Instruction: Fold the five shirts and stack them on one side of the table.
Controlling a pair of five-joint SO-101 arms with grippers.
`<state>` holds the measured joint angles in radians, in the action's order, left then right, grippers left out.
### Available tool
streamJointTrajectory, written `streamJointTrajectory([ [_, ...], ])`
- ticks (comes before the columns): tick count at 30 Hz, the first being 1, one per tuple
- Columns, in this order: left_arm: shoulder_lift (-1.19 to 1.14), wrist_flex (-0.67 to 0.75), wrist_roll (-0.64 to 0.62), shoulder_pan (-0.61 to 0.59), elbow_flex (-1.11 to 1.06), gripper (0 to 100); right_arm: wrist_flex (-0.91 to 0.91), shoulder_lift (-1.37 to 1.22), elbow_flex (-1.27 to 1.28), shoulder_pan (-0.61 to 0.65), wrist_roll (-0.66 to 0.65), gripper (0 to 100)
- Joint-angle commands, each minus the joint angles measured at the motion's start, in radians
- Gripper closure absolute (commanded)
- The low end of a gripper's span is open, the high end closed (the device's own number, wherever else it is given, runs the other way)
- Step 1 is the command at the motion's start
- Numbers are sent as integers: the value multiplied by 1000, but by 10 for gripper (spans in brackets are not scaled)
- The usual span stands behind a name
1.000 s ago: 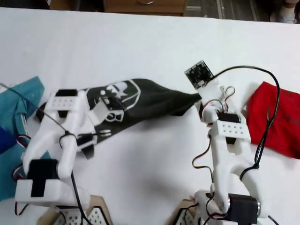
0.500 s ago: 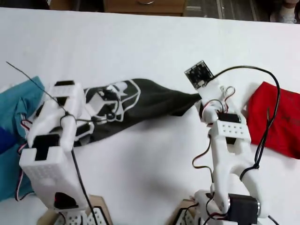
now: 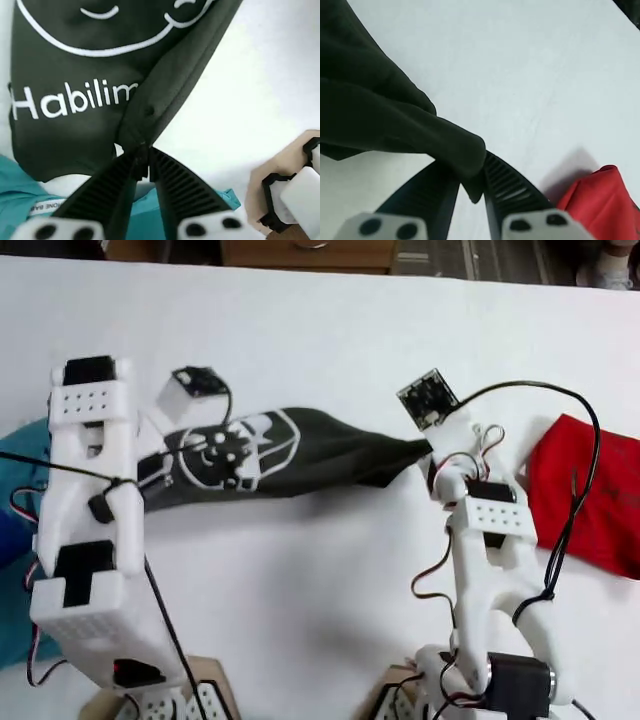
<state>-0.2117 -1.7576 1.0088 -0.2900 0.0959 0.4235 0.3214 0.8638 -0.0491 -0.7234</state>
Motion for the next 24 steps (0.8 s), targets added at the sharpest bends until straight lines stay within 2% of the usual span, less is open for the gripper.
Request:
streamJointTrajectory([
  [1,58,-5,-38,-14,-22,976,-4,5,-49,-7,9,978],
  [9,57,187,-58,-5,-294,953,-1,-2,-49,15,8,978],
  [13,58,210,-32,20,-401,858,-1,-2,-49,15,8,978],
  [21,60,169,2,61,-433,865,1,-2,-49,7,3,978],
  [24,57,209,0,63,-433,865,1,-2,-49,7,3,978],
])
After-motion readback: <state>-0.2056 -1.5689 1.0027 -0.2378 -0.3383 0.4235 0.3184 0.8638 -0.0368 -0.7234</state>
